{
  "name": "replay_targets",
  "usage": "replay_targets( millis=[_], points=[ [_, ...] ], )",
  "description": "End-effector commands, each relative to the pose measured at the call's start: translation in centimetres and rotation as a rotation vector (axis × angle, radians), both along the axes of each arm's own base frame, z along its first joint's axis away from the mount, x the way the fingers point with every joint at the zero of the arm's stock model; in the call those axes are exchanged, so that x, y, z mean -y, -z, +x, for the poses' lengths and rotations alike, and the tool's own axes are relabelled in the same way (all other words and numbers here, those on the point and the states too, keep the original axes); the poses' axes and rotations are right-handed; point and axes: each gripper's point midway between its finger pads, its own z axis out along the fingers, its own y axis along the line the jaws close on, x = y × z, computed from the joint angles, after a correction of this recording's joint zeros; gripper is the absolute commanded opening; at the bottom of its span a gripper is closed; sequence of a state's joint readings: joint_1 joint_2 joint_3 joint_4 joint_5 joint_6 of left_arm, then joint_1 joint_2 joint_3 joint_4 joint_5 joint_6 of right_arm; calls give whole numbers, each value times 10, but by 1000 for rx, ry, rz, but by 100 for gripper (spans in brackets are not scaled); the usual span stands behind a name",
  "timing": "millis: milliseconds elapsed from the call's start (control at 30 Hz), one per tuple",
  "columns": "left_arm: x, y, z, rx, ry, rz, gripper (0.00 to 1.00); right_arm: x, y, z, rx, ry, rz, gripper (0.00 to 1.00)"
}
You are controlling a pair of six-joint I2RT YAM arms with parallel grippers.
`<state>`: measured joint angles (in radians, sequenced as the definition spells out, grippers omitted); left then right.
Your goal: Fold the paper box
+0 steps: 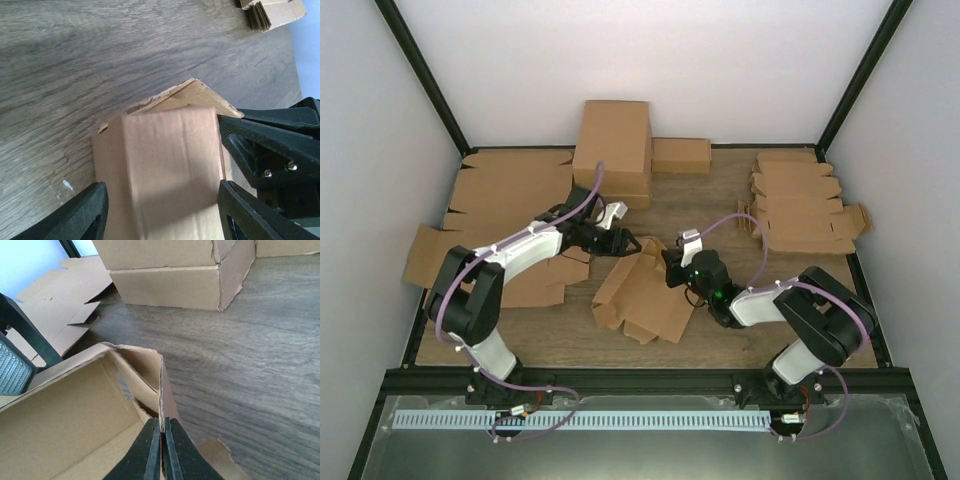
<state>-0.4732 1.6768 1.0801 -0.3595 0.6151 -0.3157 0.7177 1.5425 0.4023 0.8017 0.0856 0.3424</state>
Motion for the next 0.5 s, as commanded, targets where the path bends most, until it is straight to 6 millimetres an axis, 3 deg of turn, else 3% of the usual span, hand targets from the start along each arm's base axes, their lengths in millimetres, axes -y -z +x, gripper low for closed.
replay_targets(
  millis=[0, 467],
  points=[
    [15, -7, 1, 12, 40, -53, 63, -1, 9, -7, -41, -2, 25, 6],
    [27, 5, -11, -3, 80, -15, 58, -19, -7, -35, -62, -138, 104, 10]
  ],
)
